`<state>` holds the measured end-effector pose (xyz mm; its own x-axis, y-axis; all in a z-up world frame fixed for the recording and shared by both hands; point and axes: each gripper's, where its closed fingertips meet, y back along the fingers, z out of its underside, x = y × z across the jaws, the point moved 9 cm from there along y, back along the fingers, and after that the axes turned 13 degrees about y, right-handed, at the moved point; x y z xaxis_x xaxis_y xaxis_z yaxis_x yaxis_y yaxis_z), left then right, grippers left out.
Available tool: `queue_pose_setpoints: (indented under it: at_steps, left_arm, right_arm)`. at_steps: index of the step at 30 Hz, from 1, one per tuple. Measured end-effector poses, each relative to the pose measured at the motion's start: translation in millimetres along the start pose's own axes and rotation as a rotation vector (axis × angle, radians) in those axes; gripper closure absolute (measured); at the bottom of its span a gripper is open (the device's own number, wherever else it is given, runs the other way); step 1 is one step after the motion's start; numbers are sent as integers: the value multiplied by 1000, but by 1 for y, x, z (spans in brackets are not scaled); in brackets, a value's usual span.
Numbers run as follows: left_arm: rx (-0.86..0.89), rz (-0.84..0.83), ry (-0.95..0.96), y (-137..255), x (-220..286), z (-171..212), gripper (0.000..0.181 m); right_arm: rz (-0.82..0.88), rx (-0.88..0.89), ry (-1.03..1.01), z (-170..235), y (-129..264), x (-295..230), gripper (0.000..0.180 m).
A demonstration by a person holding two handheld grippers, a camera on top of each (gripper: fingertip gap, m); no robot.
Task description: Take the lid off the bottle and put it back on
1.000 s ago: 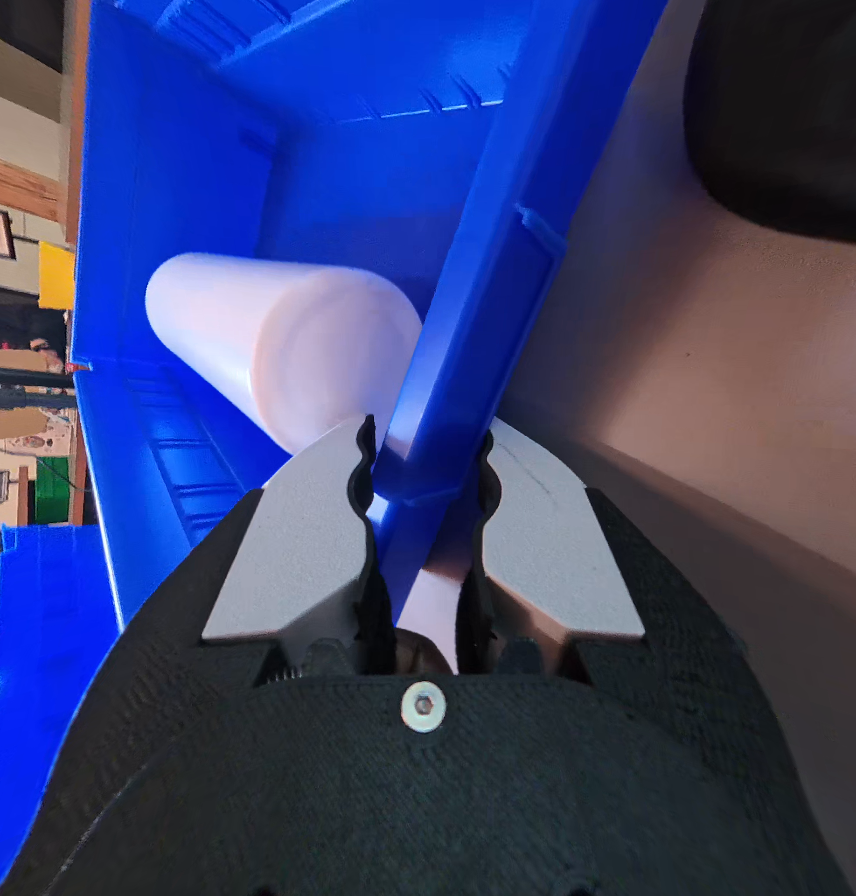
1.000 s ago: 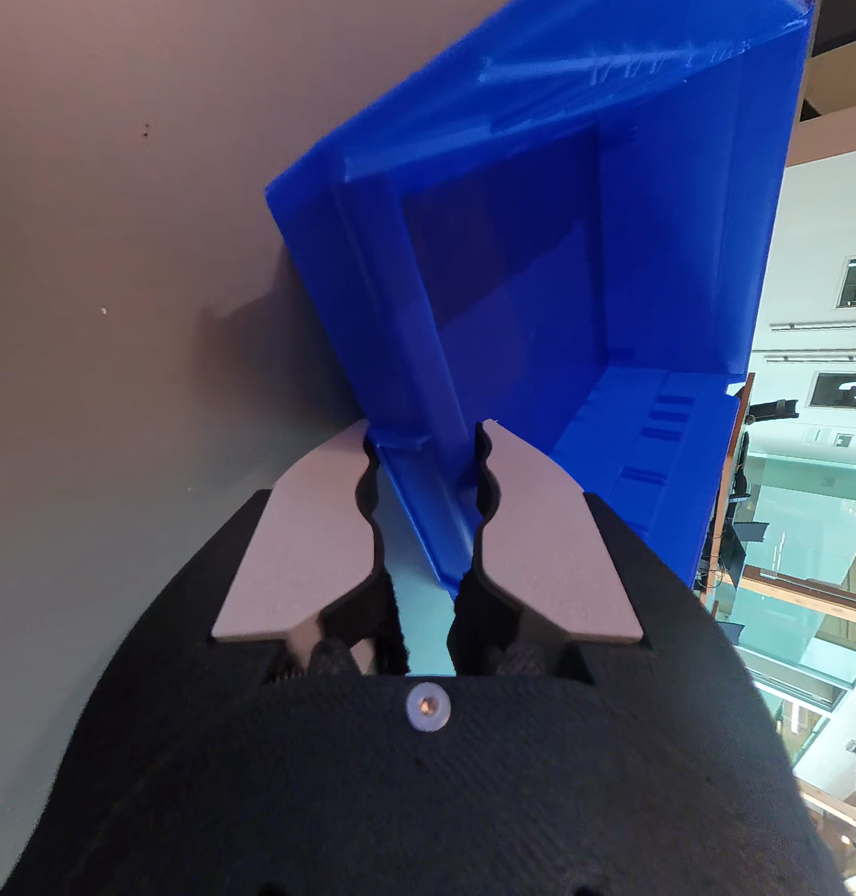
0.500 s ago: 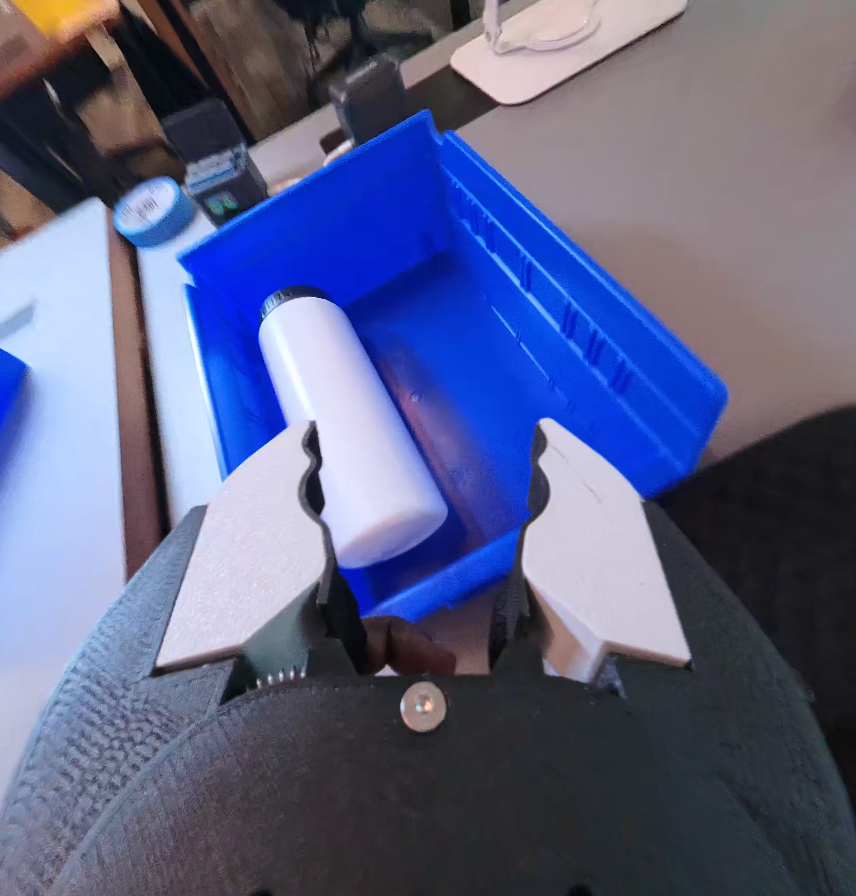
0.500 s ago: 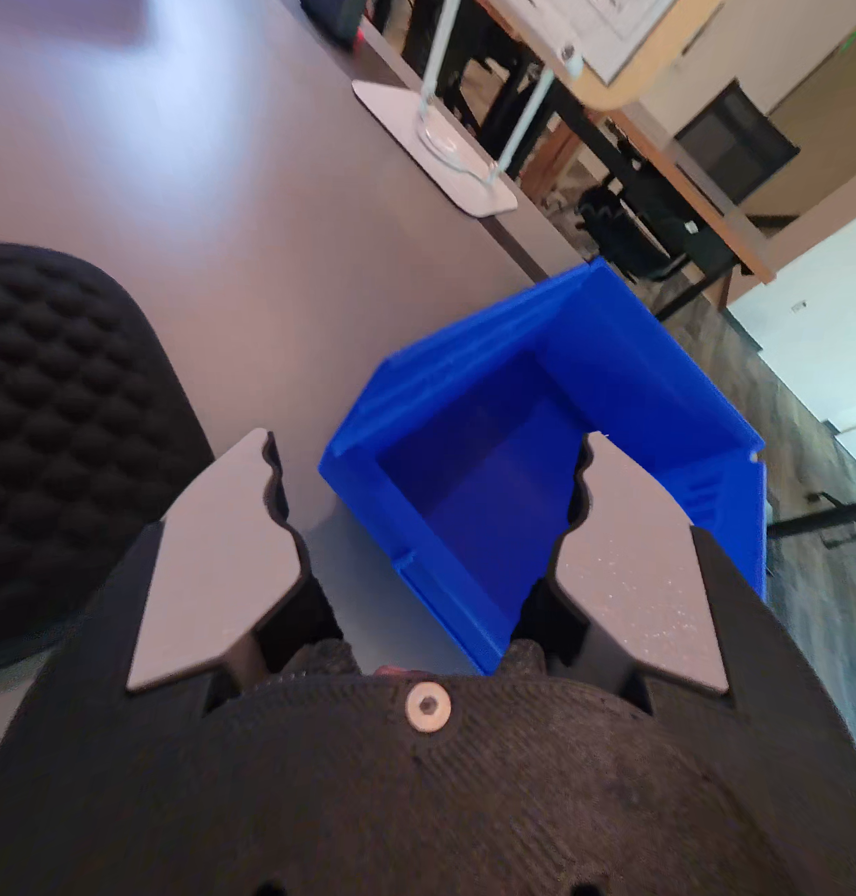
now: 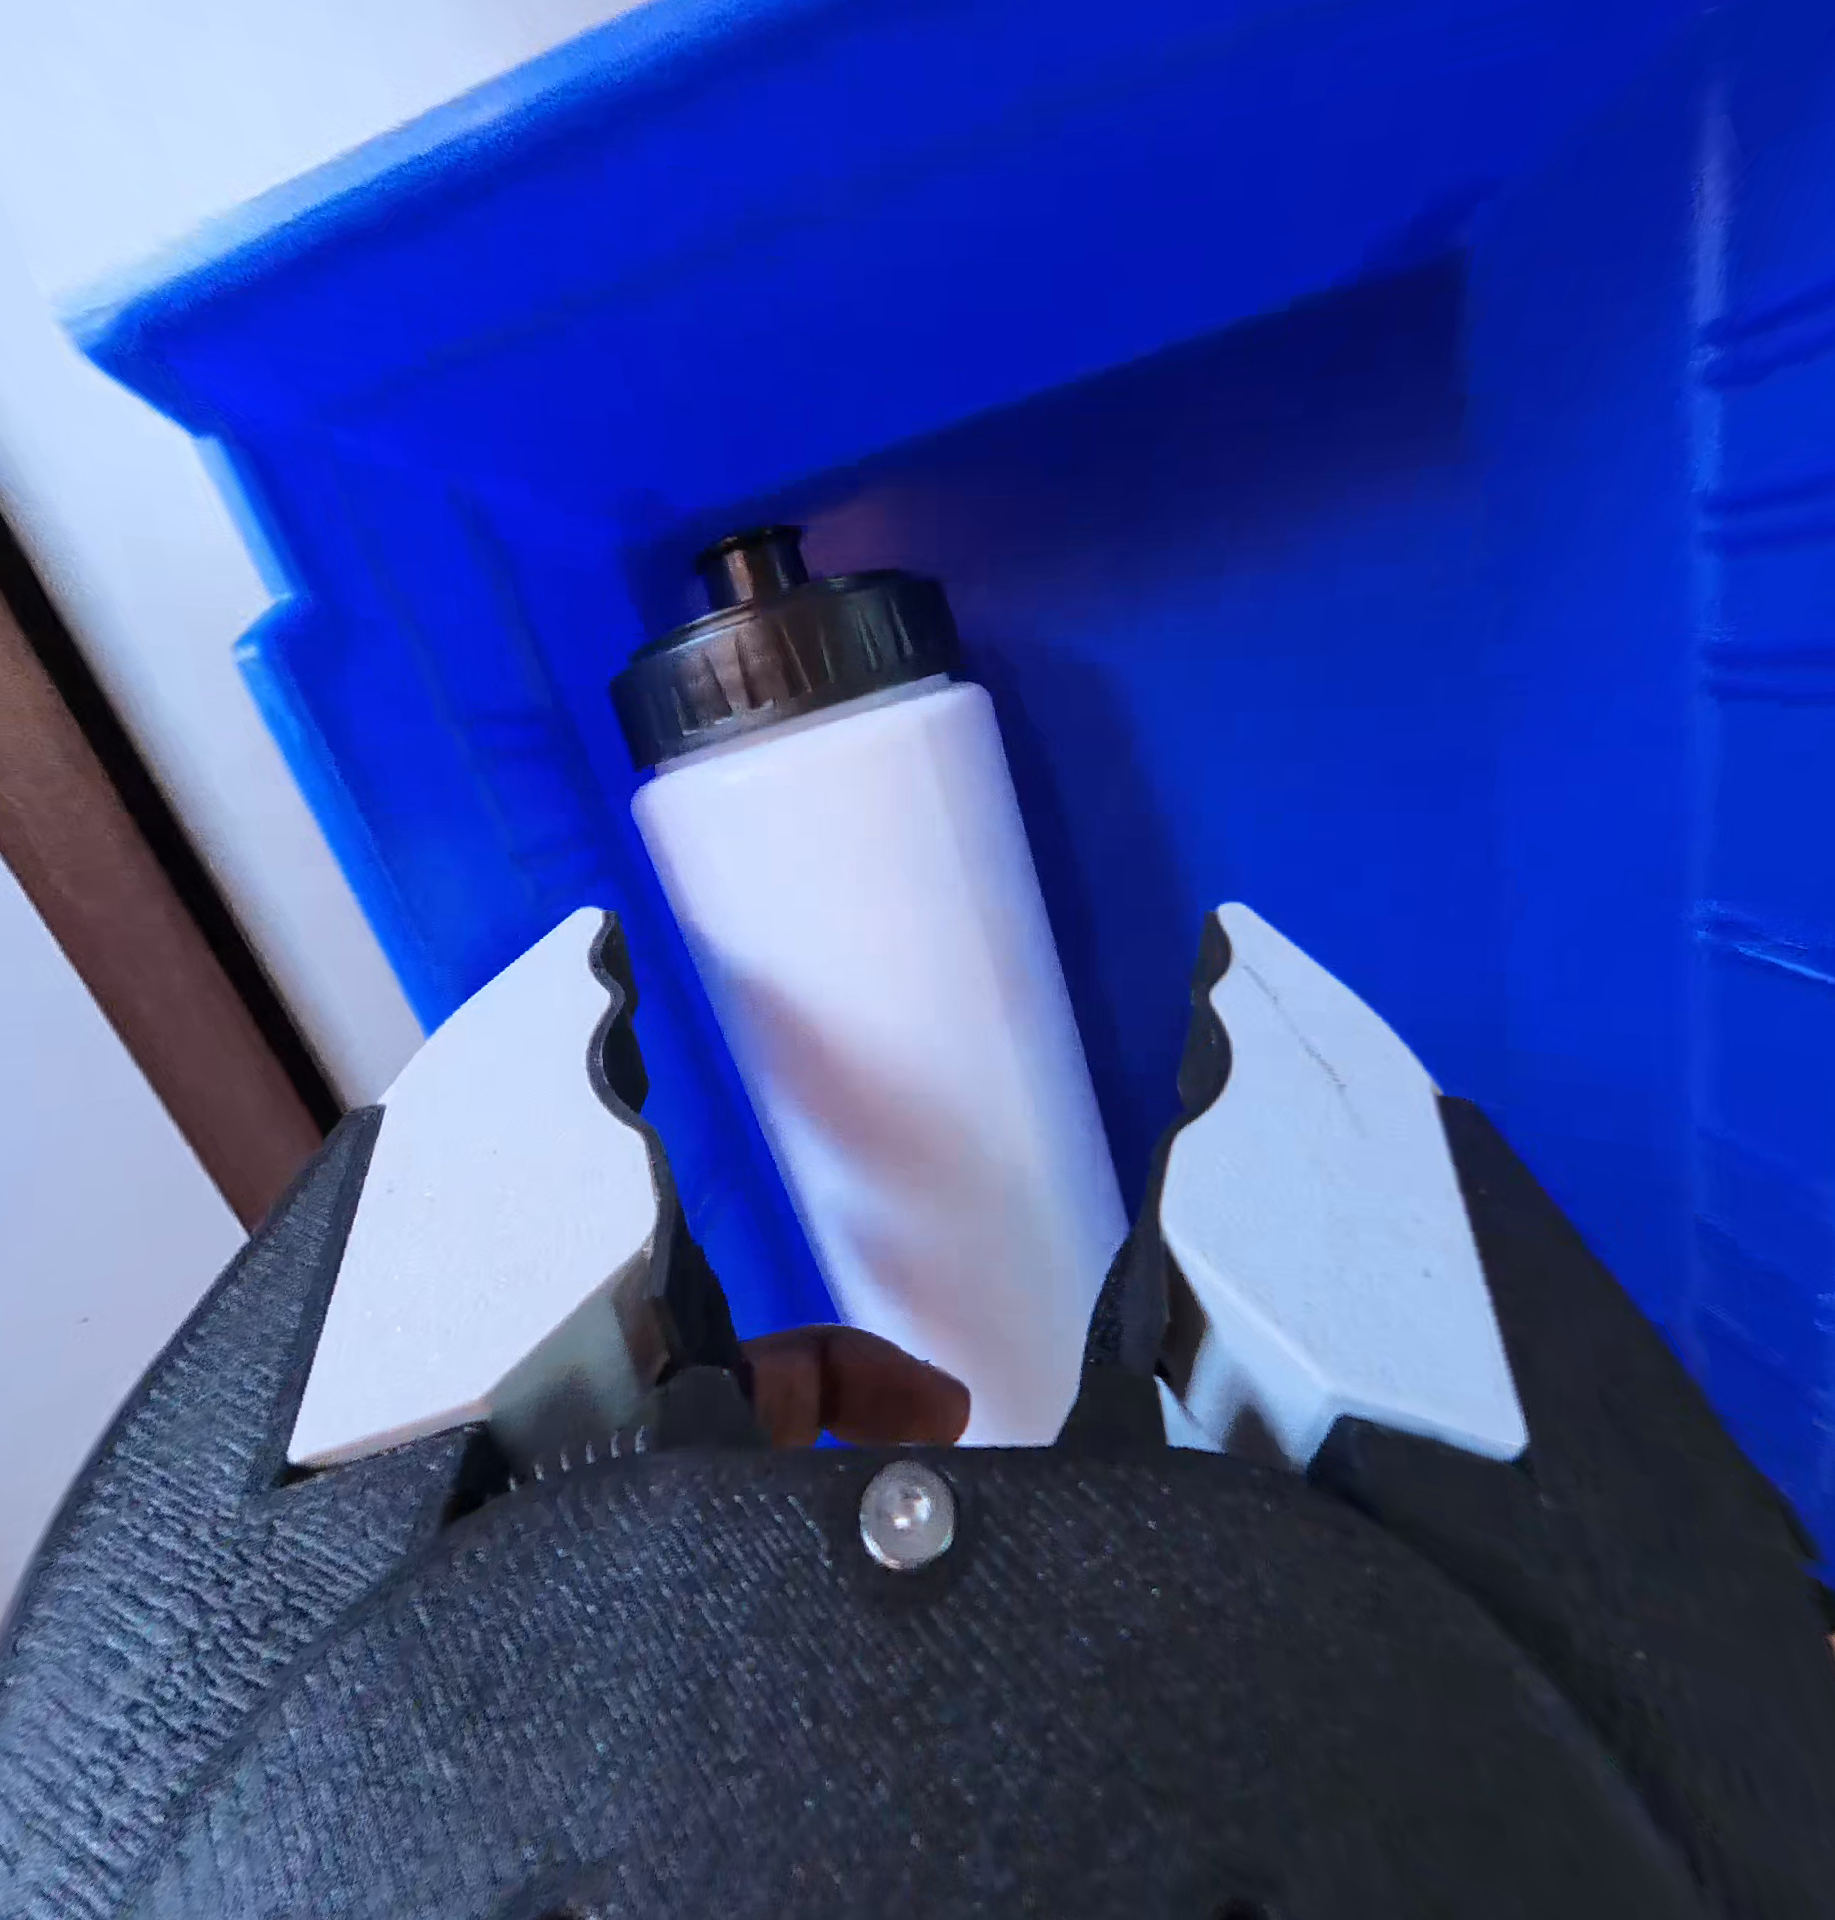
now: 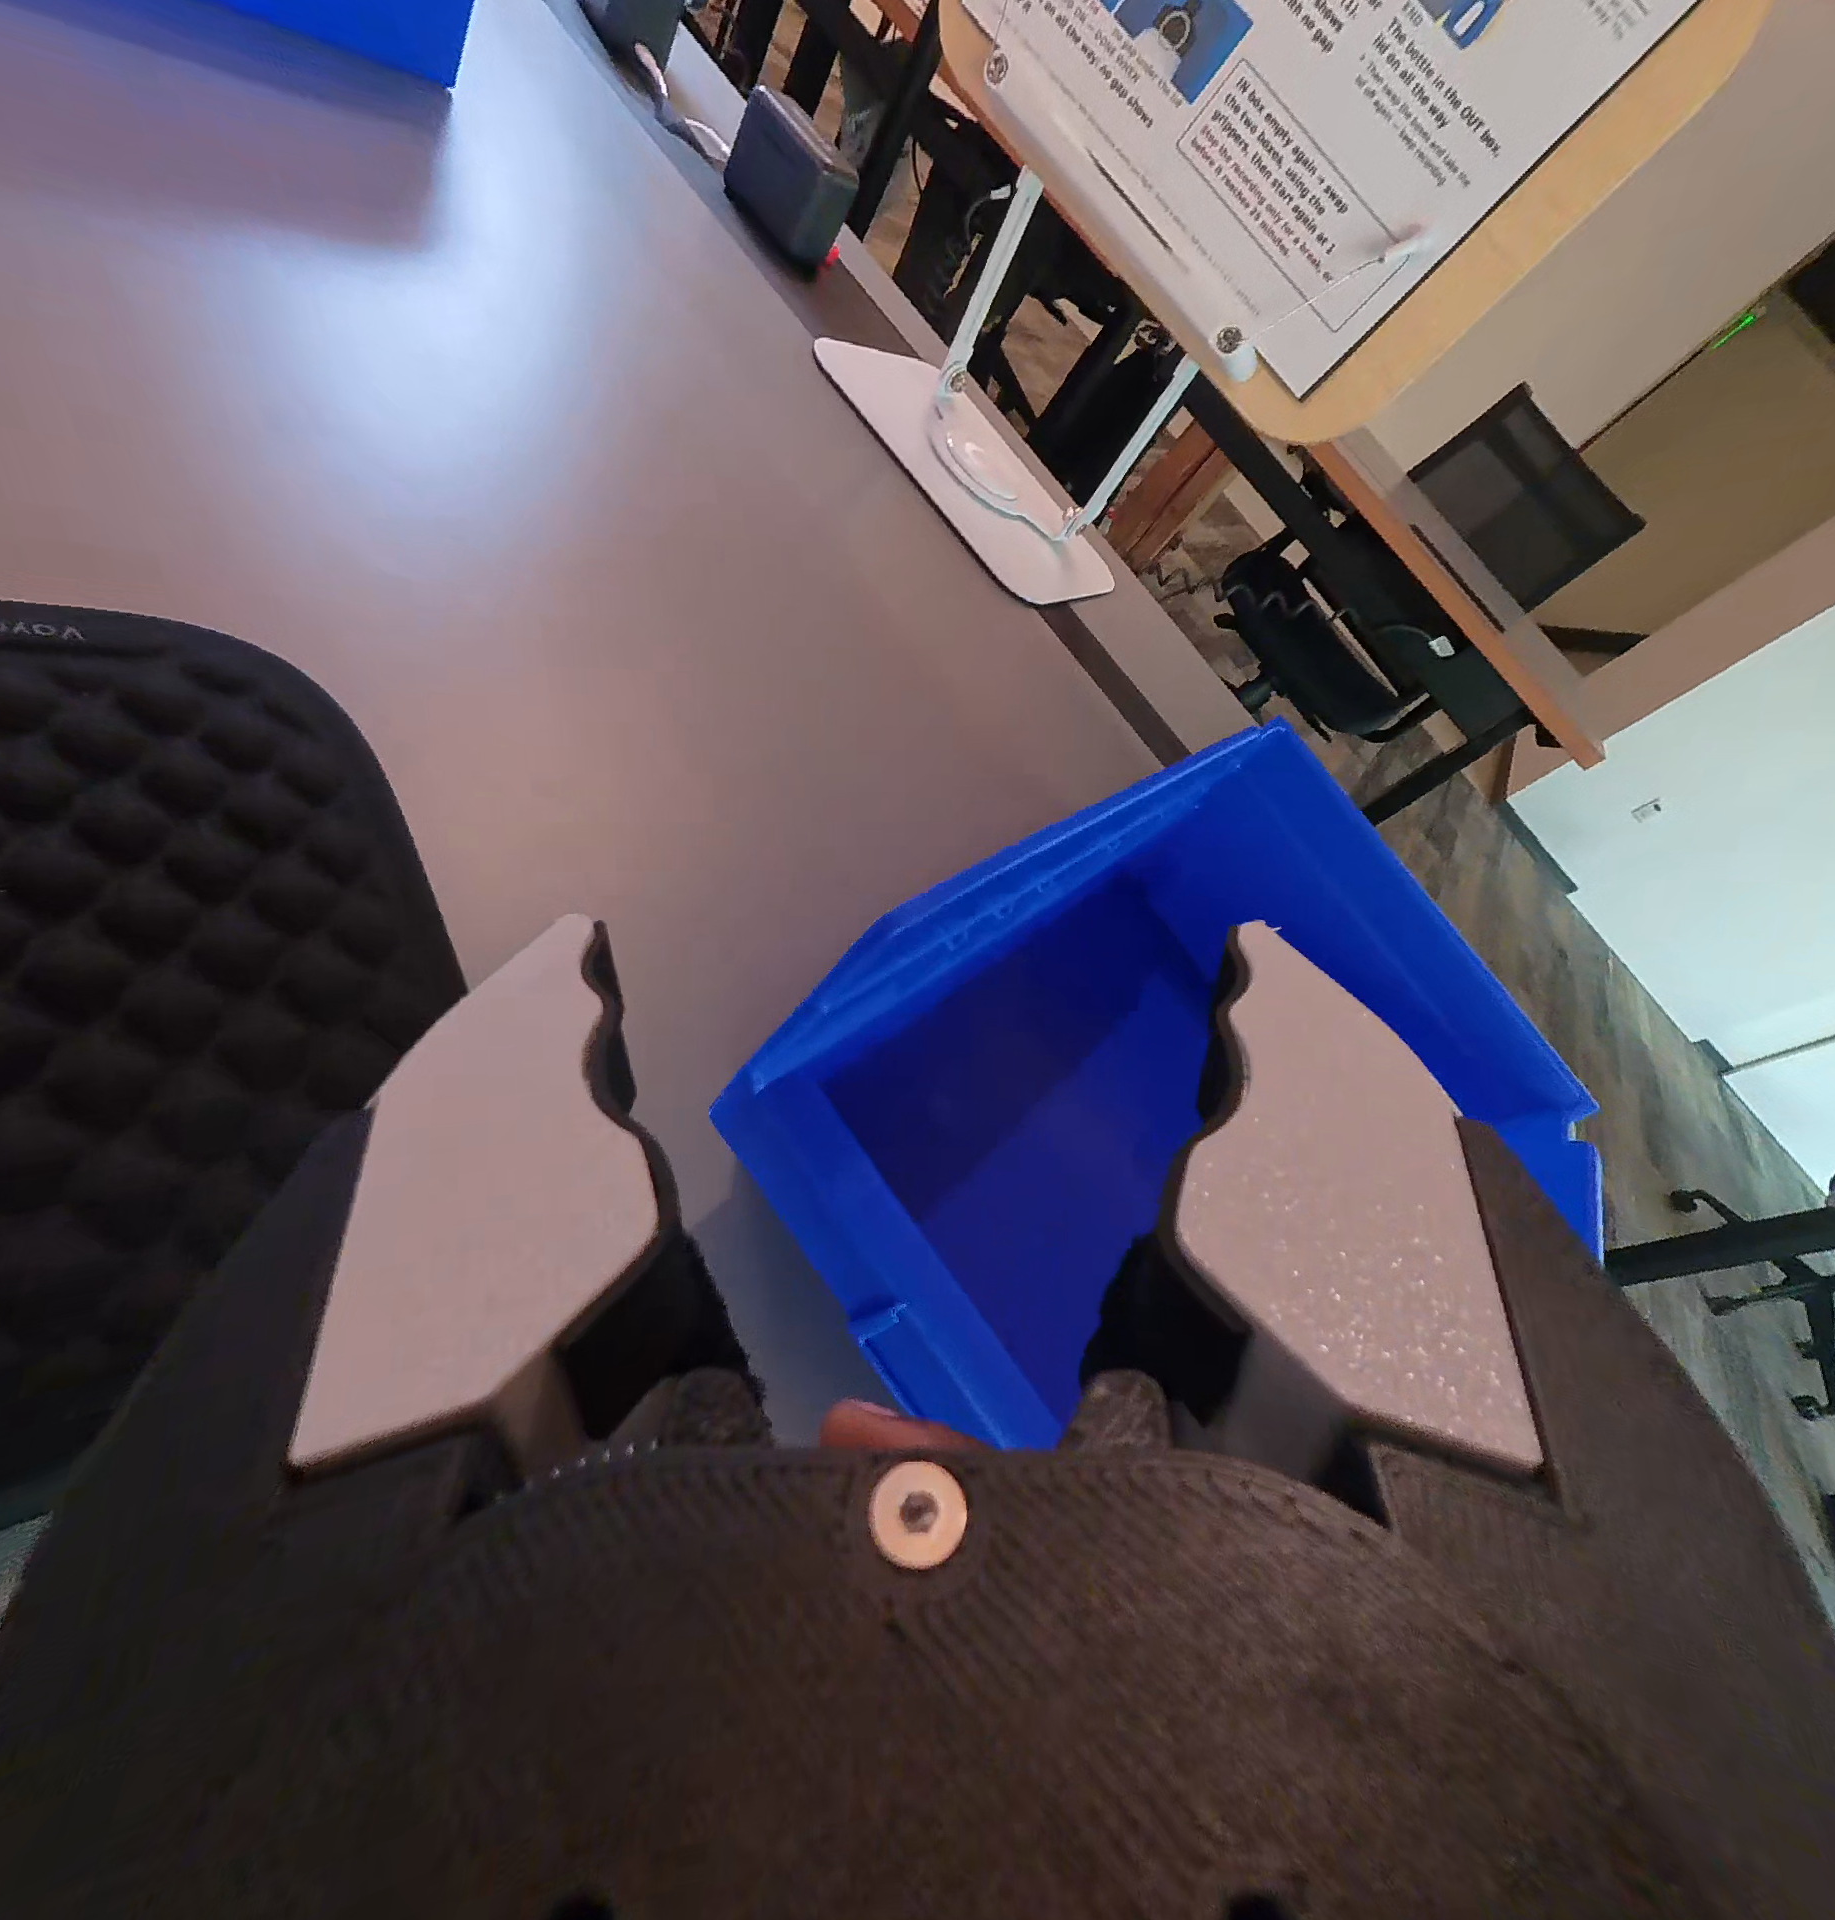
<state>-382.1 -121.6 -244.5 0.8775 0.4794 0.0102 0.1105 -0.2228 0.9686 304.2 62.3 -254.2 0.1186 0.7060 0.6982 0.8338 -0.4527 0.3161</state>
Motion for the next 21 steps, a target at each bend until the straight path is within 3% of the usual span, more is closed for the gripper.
queue_pose_setpoints:
  at_steps: [6, 8, 10, 16, 21]
  left_arm:
    - [-183, -124, -104, -34, 8, 3, 87]
    - [-264, -162, -177, -50, 14, 12, 72]
    - [-281, -142, -226, -55, 24, 15, 72]
    - [-174, -117, -372, -42, 44, 28, 76]
    - [196, -75, -400, 22, 52, 39, 82]
  right_arm:
    - [13, -1, 8, 5, 0, -1, 75]
    - [12, 7, 8, 5, -2, -2, 77]
    - [7, 13, 13, 5, -4, -4, 78]
    - [-27, -38, 38, 8, -12, -8, 80]
    - [-27, 86, 14, -5, -16, -9, 87]
